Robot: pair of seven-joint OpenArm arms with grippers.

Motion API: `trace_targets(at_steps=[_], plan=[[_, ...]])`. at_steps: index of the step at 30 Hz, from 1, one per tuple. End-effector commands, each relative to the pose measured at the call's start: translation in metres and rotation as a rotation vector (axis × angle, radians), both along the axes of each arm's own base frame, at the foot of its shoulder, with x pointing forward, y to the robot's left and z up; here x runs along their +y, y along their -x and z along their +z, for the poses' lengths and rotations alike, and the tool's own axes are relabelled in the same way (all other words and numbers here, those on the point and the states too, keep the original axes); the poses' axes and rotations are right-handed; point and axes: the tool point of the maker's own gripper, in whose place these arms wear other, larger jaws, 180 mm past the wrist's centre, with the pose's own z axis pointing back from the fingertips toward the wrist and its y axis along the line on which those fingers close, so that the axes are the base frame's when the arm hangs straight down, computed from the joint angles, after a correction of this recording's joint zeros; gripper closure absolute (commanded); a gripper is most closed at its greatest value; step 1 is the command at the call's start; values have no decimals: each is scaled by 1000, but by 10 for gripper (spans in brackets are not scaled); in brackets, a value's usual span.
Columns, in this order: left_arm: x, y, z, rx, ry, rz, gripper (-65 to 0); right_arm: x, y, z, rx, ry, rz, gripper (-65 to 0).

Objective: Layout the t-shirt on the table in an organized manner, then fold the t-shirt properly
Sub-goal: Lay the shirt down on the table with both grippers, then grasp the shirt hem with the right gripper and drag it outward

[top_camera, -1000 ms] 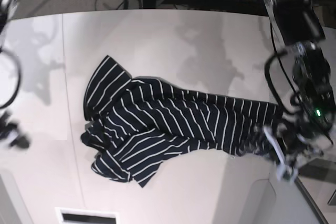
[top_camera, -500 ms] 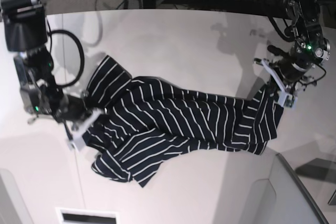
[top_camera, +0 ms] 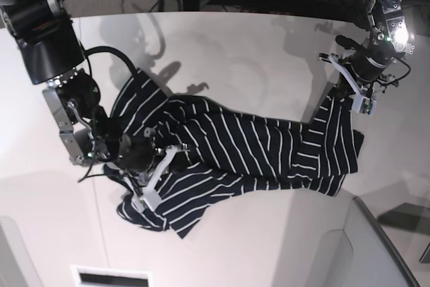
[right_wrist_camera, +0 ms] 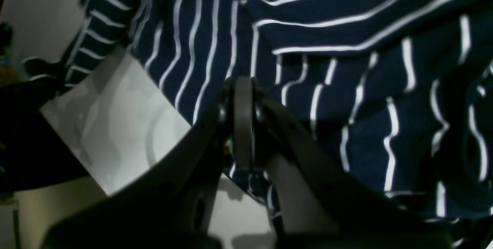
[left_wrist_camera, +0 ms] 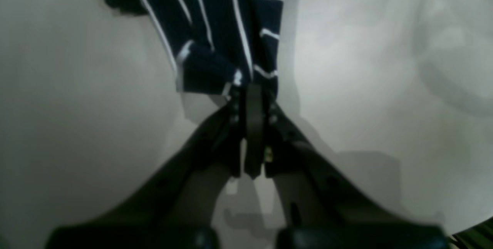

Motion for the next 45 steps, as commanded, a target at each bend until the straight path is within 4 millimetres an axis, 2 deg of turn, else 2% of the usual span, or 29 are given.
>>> trace_targets(at_steps=[1, 5, 9, 12, 15, 18, 20, 22, 25, 28, 30, 34, 35, 37, 40, 43, 45], plan=[[1, -7, 9, -39, -2, -4, 0, -4, -16, 11, -29, -5, -13, 0], [-6, -7, 8, -43, 16, 1, 0, -21, -24, -28, 66, 20, -92, 0], [-7, -8, 8, -44, 17, 0, 0, -42, -8, -68, 157, 51, -162, 0], [-7, -7, 7, -40, 19, 1, 0, -61, 22, -89, 223, 86, -163, 0], [-5, -7, 7, -41, 18, 5, 0, -61, 54, -100, 256, 90, -145, 0], [-5, -6, 7, -40, 17, 7, 0, -71, 79, -107, 281, 119, -189, 0], [-5, -6, 7, -40, 17, 7, 0, -70, 88, -104, 275, 119, -193, 0], [-6, -6, 6, -38, 18, 3, 0, -64, 90, -91, 233, 101, -174, 0], [-7, -6, 6, -36, 18, 1, 0, -68, 71, -57, 150, 13, -242, -8], [-7, -6, 6, -36, 18, 1, 0, -75, 51, -13, 83, -132, -328, -35], [-7, -6, 6, -36, 18, 1, 0, -65, 48, 10, 104, -240, -317, -146], [-6, -6, 7, -38, 18, 4, 0, -41, 48, 32, 148, -420, -312, -459], [-6, -6, 7, -38, 18, 4, 0, -34, 48, 33, 158, -451, -318, -522], [-7, -8, 7, -40, 18, 1, 0, -25, 50, 24, 184, -455, -327, -573], [-7, -9, 8, -43, 20, 2, 0, -16, 46, 5, 209, -430, -355, -540], [-6, -8, 8, -43, 19, 6, 0, -22, 41, -17, 222, -372, -394, -504], [-4, -7, 7, -41, 17, 10, 0, -28, 38, -27, 233, -349, -413, -504]])
